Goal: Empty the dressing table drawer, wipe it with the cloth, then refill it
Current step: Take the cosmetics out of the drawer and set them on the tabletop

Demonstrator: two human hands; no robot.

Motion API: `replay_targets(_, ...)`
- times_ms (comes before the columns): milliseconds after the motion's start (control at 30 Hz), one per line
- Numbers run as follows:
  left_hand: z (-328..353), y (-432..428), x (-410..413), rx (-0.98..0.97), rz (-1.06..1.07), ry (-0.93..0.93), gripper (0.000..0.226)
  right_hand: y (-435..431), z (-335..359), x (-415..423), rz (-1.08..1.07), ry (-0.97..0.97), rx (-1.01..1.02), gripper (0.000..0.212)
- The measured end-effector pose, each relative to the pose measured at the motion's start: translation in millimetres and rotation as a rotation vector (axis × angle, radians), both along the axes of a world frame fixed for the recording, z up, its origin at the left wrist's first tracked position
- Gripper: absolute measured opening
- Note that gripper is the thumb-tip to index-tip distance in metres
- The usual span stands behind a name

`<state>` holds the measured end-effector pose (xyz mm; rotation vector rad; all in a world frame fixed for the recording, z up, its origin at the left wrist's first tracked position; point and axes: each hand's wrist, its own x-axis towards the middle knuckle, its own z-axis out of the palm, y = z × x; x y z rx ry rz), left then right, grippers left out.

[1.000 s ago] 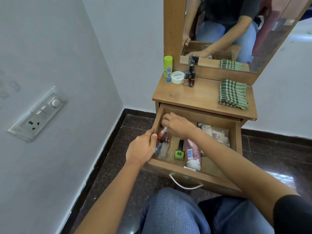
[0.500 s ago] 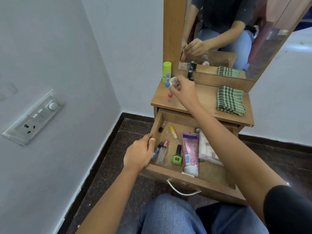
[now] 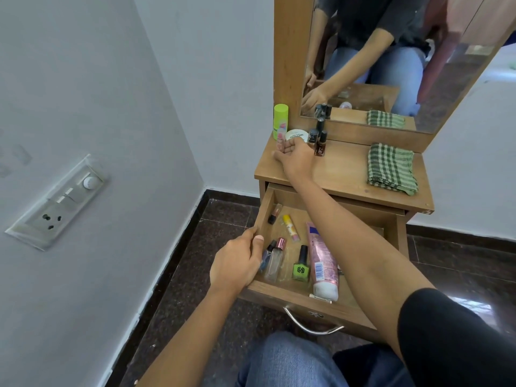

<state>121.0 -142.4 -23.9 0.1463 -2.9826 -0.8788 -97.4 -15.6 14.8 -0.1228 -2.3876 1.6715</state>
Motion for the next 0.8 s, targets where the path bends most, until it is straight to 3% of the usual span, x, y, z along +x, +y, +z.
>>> replay_targets(400, -0.6, 0.7, 0.1, 0.003, 0.008, 0.014, 0.049, -8.6, 4.0, -10.1, -0.153, -0.120, 0.134, 0.033)
replay_targets(800, -2.3, 0.8, 0.1, -0.019, 0.020, -0.003, 0.049, -12.0, 6.6, -8.9, -0.193, -0.103, 0.281, 0.041)
